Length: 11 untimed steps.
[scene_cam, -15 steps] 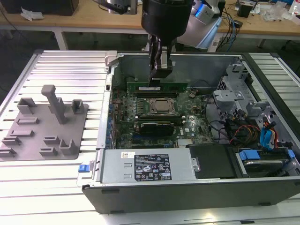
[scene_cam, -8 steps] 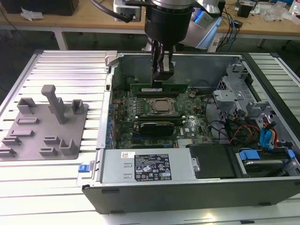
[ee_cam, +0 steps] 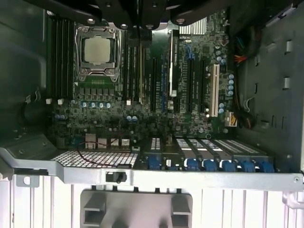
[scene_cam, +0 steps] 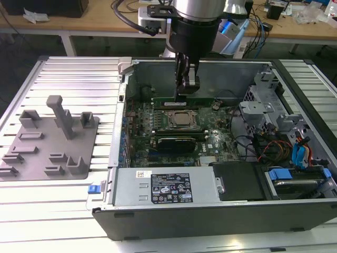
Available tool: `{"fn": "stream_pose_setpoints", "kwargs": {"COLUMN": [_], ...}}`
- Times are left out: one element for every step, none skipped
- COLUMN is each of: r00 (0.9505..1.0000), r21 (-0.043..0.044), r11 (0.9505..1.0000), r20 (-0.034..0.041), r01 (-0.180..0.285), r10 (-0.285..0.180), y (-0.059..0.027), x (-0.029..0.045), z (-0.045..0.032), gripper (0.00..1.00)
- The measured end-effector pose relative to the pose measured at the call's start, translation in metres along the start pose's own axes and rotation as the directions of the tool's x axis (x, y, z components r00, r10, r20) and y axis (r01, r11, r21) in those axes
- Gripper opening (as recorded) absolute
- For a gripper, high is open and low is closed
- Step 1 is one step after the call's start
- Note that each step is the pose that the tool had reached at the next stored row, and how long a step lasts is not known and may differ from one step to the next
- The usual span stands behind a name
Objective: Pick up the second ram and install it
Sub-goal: 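Pick up the second ram and move it above second insertion slot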
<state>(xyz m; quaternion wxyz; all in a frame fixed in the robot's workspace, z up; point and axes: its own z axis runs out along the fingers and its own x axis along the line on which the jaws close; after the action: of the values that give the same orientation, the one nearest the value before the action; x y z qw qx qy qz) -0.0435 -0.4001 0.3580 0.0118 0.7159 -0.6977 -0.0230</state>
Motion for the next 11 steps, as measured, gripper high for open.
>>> {"fn": "stream_pose_setpoints", "kwargs": {"r00": [1.0000, 1.0000, 1.0000, 1.0000, 1.0000, 1.0000, 1.0000, 1.0000, 1.0000, 1.0000, 1.0000], "r21": [0.0000, -0.0001, 0.0000, -0.0001, -0.0001, 0.0000, 0.0000, -0.0001, -0.0001, -0.0001, -0.0001], "r11": [1.0000, 1.0000, 1.0000, 1.0000, 1.0000, 1.0000, 1.0000, 1.0000, 1.0000, 1.0000, 1.0000], "r20": [-0.0002, -0.0003, 0.0000, -0.0001, -0.0002, -0.0001, -0.0001, -0.0005, -0.0010, -0.0012, -0.0013], "r01": [0.000, 0.000, 0.000, 0.000, 0.000, 0.000, 0.000, 0.000, -0.002, -0.003, -0.004], "r10": [0.000, 0.000, 0.000, 0.000, 0.000, 0.000, 0.000, 0.000, 0.002, 0.003, 0.004], "y": [-0.0001, -0.0002, -0.0006, -0.0008, -0.0011, -0.0015, -0.0025, -0.0029, -0.0031, -0.0031, -0.0032], "x": [-0.0032, -0.0055, -0.0096, -0.0110, -0.0128, -0.0147, -0.0160, -0.0163, -0.0163, -0.0163, -0.0162], "z": [0.0012, 0.0024, 0.0067, 0.0085, 0.0107, 0.0139, 0.0179, 0.0209, 0.0236, 0.0247, 0.0259], "gripper": [0.10, 0.10, 0.10, 0.10, 0.10, 0.10, 0.10, 0.10, 0.10, 0.10, 0.10]}}
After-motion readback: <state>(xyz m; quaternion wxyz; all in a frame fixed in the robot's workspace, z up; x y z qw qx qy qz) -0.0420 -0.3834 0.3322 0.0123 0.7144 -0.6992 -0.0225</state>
